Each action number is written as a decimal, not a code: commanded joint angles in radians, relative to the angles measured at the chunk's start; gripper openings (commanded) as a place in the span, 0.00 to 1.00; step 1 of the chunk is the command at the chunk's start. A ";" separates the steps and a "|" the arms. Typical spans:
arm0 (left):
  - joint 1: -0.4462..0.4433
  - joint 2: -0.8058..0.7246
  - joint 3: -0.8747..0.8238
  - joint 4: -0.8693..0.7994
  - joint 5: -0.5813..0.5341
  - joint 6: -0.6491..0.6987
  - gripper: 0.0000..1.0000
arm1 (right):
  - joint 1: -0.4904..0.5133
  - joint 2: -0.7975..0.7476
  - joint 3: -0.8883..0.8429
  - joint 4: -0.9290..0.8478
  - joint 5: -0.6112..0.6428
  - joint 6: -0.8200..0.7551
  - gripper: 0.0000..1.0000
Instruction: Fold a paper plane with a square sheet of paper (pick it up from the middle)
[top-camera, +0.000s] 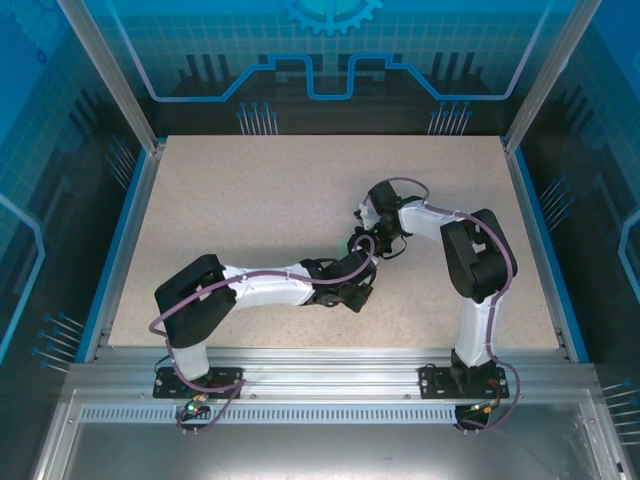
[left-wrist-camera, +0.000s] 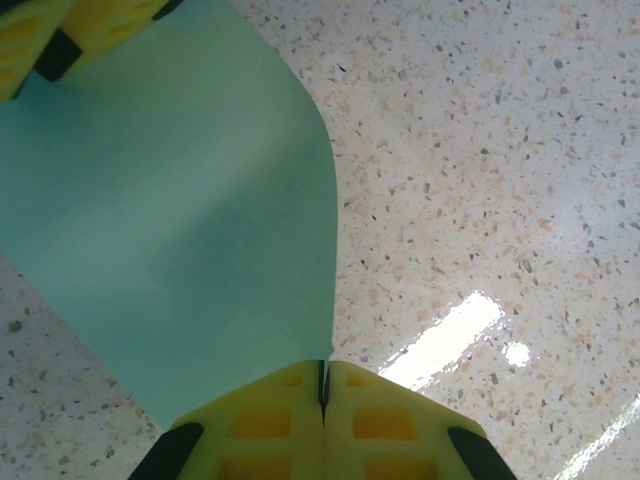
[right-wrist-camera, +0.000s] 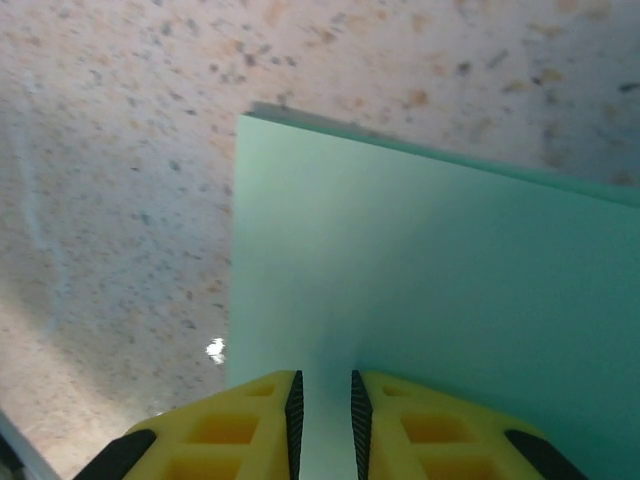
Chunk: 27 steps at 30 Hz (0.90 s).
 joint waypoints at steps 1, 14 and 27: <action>0.017 -0.022 0.025 -0.016 0.060 0.017 0.00 | 0.007 0.017 0.016 -0.068 0.059 -0.041 0.22; 0.113 -0.022 -0.002 0.036 0.278 0.013 0.00 | 0.012 0.016 0.003 -0.095 0.077 -0.072 0.22; 0.181 0.001 -0.037 0.062 0.352 0.008 0.00 | 0.012 0.020 -0.001 -0.088 0.053 -0.079 0.22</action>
